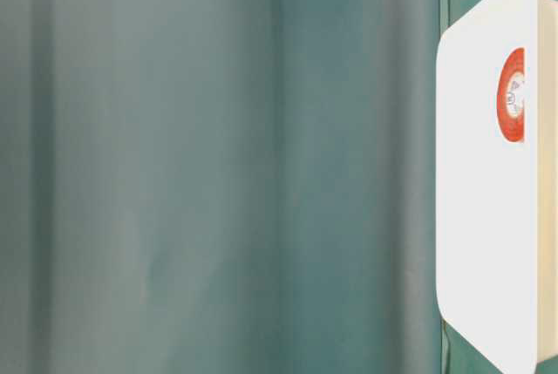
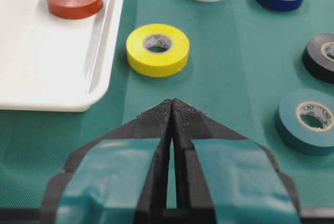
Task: Put the tape into the white case with the right arm.
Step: 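Open the right gripper to release the red roll, then withdraw right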
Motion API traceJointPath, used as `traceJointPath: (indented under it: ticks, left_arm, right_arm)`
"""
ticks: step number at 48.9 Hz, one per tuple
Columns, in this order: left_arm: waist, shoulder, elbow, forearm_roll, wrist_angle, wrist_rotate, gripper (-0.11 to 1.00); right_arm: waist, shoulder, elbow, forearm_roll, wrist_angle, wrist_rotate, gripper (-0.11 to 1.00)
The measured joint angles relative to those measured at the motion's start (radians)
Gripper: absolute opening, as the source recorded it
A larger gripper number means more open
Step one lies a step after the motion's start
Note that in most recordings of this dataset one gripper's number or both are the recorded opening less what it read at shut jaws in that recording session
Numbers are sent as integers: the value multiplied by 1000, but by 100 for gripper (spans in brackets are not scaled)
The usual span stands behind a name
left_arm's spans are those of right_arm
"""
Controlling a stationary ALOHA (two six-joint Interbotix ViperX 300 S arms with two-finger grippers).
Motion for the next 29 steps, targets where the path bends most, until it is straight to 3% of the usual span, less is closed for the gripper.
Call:
traceJointPath:
  ticks: [13, 29]
  left_arm:
    - [0, 0, 2, 0, 0, 2, 1]
    - [0, 2, 2, 0, 0, 0, 1]
  right_arm:
    - [169, -11, 21, 0, 0, 2, 65]
    - [181, 8, 20, 0, -18, 2, 62]
